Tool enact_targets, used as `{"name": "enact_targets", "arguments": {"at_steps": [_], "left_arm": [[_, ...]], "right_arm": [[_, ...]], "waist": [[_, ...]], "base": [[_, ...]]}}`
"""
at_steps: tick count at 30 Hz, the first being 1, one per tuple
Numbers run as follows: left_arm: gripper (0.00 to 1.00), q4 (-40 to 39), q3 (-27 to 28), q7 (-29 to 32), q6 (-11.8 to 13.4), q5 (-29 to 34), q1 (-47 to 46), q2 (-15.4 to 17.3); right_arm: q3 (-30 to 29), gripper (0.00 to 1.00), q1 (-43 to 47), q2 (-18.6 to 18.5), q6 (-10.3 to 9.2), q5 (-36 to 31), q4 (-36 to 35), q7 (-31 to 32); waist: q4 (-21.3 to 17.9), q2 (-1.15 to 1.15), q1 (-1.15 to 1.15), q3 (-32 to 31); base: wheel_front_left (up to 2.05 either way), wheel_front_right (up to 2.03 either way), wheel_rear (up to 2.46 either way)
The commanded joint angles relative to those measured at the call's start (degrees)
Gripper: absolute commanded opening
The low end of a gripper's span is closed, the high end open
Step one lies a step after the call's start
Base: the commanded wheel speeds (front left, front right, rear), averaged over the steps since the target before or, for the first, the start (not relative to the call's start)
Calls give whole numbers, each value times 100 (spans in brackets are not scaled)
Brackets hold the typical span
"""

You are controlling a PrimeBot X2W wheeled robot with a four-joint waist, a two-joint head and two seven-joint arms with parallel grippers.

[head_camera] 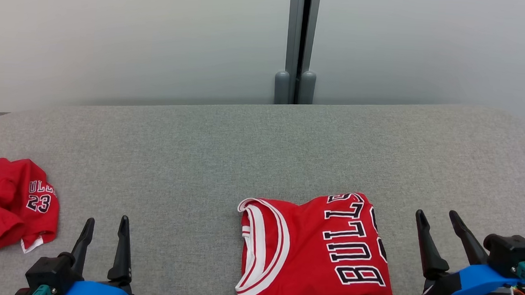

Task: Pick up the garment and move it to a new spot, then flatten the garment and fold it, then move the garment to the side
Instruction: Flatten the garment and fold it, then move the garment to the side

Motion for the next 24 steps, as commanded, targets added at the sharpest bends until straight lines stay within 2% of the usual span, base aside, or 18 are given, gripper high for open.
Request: {"name": "enact_targets", "arguments": {"at_steps": [1,24], "left_arm": [[100,-41,5,11,31,-37,66,43],[100,-215,-115,98,116,-68,-84,94]], "right_arm": [[12,100,-5,14,3,-17,42,-4],[72,100,-172,16,3,139,229,34]], "waist": [[-2,0,0,3],[144,0,0,158]], "base": [[0,0,0],[0,0,0]]}}
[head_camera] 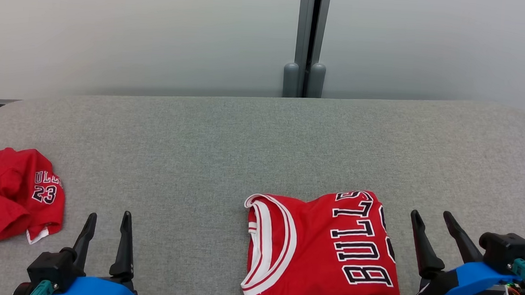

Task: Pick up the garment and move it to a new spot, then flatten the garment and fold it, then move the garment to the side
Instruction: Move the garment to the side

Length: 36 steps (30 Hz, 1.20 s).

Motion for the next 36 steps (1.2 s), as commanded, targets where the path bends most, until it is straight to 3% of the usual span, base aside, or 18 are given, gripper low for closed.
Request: {"name": "enact_targets", "arguments": {"at_steps": [1,13,18,28,35,36], "left_arm": [[100,-24,-15,-3,35,-18,-94,13],[100,-57,-112,12,23,-25,-96,13],[100,-85,-152,60,-10,3,-197,77],[100,-118,-203,63,-19,7,-386,126],[100,-41,-207,24,-13,-36,-381,107],[100,-31,-207,19,-7,-45,-376,101]], "right_arm": [[11,100,-97,7,3,15,24,49],[-55,100,-565,2,3,-23,730,1349],[-175,100,-1046,4,3,60,1601,2111],[-123,100,-1604,4,3,113,2904,2451],[509,100,-1604,94,18,284,3461,2754],[601,47,-1596,70,20,289,3488,2811]], "waist": [[17,0,0,-9],[171,0,0,-3],[286,0,0,91],[424,0,0,277],[412,0,0,292],[405,0,0,292]], "base": [[0,0,0],[0,0,0],[0,0,0],[0,0,0],[0,0,0],[0,0,0]]}}
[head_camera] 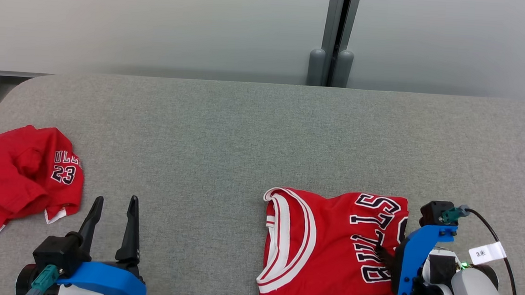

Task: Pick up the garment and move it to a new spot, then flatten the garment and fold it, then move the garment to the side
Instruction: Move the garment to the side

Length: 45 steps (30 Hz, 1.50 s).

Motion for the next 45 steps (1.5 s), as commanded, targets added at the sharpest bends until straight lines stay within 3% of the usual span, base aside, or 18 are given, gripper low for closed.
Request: {"name": "enact_targets", "arguments": {"at_steps": [1,2,7,12,17,24,32,45], "left_arm": [[100,9,8,-27,9,-10,-40,0],[100,16,1,-35,5,-15,-45,-6],[100,58,-24,-71,-16,-30,-109,-35],[100,51,-28,-115,-40,-10,-177,-28],[100,-49,49,-147,-34,52,-192,87],[100,-256,96,-170,-36,126,-539,168],[100,-512,131,-48,-27,270,-1084,434],[100,-1081,270,335,90,340,-1279,872]], "right_arm": [[225,18,218,112,44,11,249,191],[246,0,206,28,43,-11,250,166],[262,0,46,-265,21,-175,74,-136],[799,0,-372,-719,17,-325,-287,-249],[1621,0,-1035,-1350,21,-382,-667,-355],[2113,0,-2145,-2125,21,-254,-830,-539],[1650,0,-2923,-2658,20,-323,-440,-1095],[714,0,-3494,-2597,21,-1388,420,-2320]], "waist": [[-11,0,0,0],[-14,0,0,2],[-25,0,0,19],[-101,0,0,108],[-375,0,0,335],[-887,0,0,958],[-1480,0,0,1758],[-1982,0,0,2431]], "base": [[0,0,0],[0,0,0],[0,0,0],[0,0,0],[0,0,0],[0,0,0],[0,0,0],[0,0,0]]}}
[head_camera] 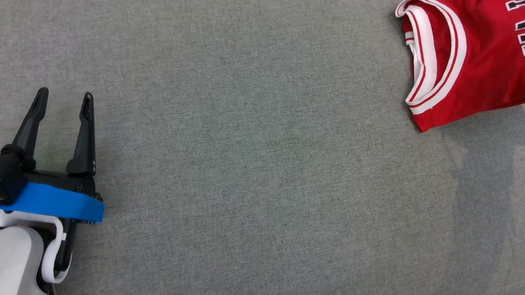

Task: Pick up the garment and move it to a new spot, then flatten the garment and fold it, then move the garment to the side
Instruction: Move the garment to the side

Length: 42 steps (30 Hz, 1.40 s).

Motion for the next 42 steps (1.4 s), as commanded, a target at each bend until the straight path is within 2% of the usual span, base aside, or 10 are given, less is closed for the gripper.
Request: {"name": "enact_targets", "arguments": {"at_steps": [1,8,12,13,14,20,25,31,35,42], "left_arm": [[100,-96,23,35,47,28,-59,58],[100,-255,6,107,82,5,6,111],[100,-257,-12,110,95,-17,12,97],[100,-252,-15,101,96,-29,16,91],[100,-244,-17,91,99,-37,22,85],[100,-39,-82,-101,103,-118,116,-101],[100,336,-126,-360,76,-234,330,-383],[100,604,-76,-490,81,-302,707,-584],[100,679,-53,-509,74,-304,996,-658],[100,753,-39,-529,84,-260,1372,-767]], "right_arm": [[-90,0,-163,65,-1,-150,73,-223],[-279,0,-314,118,-2,-723,320,-898],[-289,0,-346,107,-2,-948,419,-1047],[-322,31,-357,102,-2,-980,453,-1073],[-356,100,-363,105,-2,-1029,489,-1098],[-675,100,-23,261,-1,-1219,542,-1553],[-1191,100,642,727,-1,-740,648,-2039],[-1381,100,1550,1107,-1,-226,388,-2311],[-1440,100,2307,1322,0,144,-74,-2342],[-1623,100,3744,1857,0,462,-1457,-2033]], "waist": [[-101,0,-1,138],[-76,0,-1,212],[-21,0,-1,201],[0,0,-1,193],[21,0,-1,183],[222,0,-1,-155],[508,0,-1,-871],[855,0,-1,-1617],[1101,0,-1,-2013],[1428,0,-1,-2470]], "base": [[0,0,0],[0,0,0],[0,0,0],[0,0,0],[0,0,0],[0,0,0],[0,0,0],[0,0,0],[0,0,0],[0,0,0]]}}
